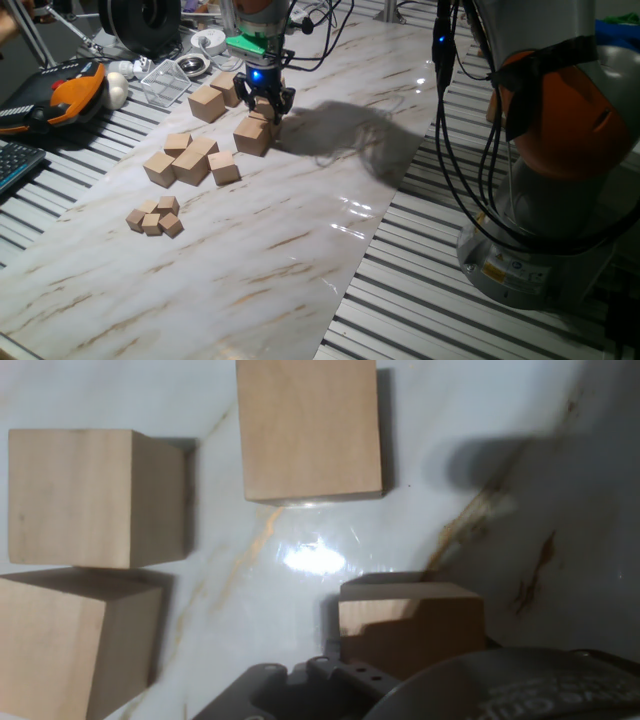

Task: Stack the blocks into a pyramid shape

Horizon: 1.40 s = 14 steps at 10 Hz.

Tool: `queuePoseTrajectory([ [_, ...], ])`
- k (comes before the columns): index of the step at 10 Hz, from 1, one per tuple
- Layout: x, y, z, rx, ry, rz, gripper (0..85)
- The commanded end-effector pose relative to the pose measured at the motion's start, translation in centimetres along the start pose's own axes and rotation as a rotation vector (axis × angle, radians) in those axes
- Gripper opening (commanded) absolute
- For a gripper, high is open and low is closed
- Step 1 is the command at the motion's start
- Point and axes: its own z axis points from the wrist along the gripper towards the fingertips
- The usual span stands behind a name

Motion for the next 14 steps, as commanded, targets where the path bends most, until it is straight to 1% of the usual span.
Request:
queuePoseTrajectory([
  [1, 0.0, -0.1, 0.1, 0.001, -0.001, 0.000, 17.0],
  [2, 0.0, -0.1, 0.1, 0.001, -0.003, 0.000, 17.0],
  [4, 0.0, 0.0, 0.1, 0.000, -0.003, -0.003, 51.0],
  [6, 0.1, 0.0, 0.0, -0.001, -0.012, -0.006, 85.0],
  [8, 0.1, 0.0, 0.0, 0.019, -0.018, -0.007, 85.0],
  [10, 0.1, 0.0, -0.3, 0.029, -0.023, -0.009, 85.0],
  [11, -0.1, 0.1, -0.9, 0.035, -0.016, -0.014, 85.0],
  [12, -0.3, 0.2, -1.8, 0.047, -0.014, -0.022, 85.0],
  [14, -0.9, 0.1, -3.8, 0.066, -0.016, -0.031, 85.0],
])
